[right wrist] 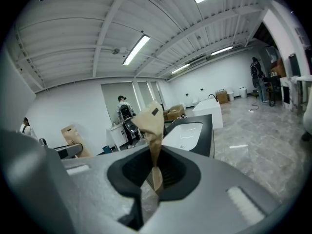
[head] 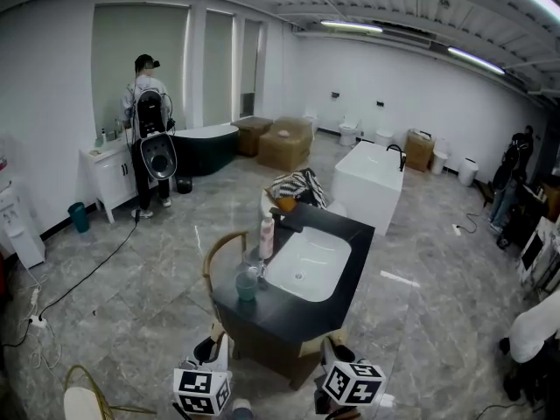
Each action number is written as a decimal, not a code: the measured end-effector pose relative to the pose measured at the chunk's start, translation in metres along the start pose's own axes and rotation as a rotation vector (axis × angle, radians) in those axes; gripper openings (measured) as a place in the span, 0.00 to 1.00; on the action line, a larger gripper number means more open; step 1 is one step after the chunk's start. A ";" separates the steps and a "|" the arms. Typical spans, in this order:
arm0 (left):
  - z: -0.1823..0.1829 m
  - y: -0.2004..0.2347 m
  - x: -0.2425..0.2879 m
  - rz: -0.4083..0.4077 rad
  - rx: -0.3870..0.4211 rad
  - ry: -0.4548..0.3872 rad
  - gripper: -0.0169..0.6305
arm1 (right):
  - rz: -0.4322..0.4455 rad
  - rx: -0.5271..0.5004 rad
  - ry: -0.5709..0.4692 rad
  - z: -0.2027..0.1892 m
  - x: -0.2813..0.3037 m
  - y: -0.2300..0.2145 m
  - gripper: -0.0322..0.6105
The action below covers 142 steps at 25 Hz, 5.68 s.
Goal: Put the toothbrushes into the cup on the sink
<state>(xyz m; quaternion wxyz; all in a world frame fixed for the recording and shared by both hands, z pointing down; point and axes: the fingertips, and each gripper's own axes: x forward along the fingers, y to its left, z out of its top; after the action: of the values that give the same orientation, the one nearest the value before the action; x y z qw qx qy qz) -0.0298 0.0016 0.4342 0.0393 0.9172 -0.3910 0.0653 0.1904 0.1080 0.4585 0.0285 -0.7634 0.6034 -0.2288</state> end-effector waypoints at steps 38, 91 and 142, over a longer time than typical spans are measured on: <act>0.045 0.200 0.263 -0.015 -0.097 -0.055 0.09 | -0.176 -0.034 -0.041 0.111 0.249 0.006 0.10; 0.029 0.235 0.238 0.213 -0.090 0.009 0.09 | 0.018 -0.083 0.030 0.135 0.345 0.014 0.10; -0.030 0.313 0.156 0.526 -0.175 0.070 0.09 | 0.176 -0.184 0.234 0.054 0.449 0.076 0.10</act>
<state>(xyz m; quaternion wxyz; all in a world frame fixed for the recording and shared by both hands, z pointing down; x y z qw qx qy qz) -0.1514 -0.3222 0.4944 0.1135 0.7746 -0.6182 0.0708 0.2171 -0.3450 0.5279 -0.0919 -0.6750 0.6856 -0.2567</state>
